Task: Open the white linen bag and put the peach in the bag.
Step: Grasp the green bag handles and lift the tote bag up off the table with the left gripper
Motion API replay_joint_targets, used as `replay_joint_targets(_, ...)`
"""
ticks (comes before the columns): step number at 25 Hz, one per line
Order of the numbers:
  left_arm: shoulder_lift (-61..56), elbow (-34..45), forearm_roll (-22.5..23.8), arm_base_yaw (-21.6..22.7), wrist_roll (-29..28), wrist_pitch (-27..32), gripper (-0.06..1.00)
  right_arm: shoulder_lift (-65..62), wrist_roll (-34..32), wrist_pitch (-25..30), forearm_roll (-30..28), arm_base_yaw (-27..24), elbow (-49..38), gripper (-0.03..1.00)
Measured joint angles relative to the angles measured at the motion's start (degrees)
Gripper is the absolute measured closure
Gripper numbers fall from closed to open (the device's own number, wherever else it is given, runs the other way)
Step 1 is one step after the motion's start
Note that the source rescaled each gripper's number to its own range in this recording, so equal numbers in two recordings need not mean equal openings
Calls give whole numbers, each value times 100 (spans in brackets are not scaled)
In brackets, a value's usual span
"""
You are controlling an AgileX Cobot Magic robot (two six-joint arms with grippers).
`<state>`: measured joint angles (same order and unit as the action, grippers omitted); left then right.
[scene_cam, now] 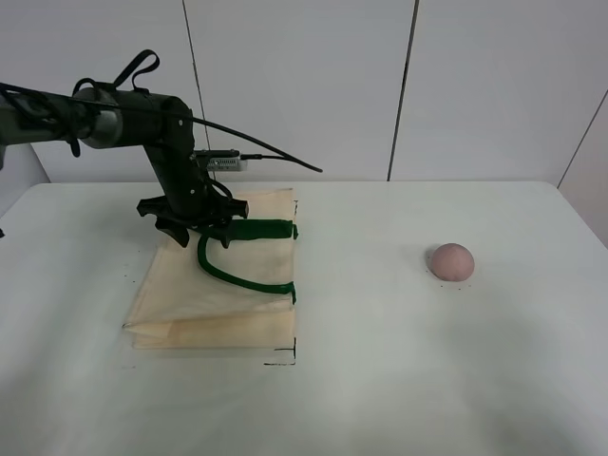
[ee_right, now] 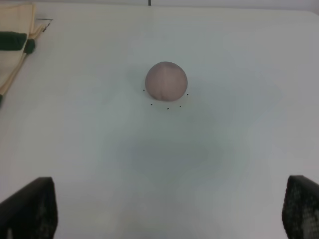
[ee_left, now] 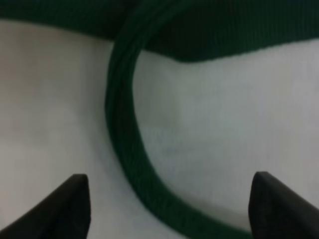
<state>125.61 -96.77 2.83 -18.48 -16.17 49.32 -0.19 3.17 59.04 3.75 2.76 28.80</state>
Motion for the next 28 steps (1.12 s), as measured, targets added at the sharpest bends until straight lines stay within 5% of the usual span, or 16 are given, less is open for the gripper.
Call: replay_joint_targets(28, 770, -250, -175, 348, -26, -187, 3, 0, 0, 0, 0, 0, 0, -3)
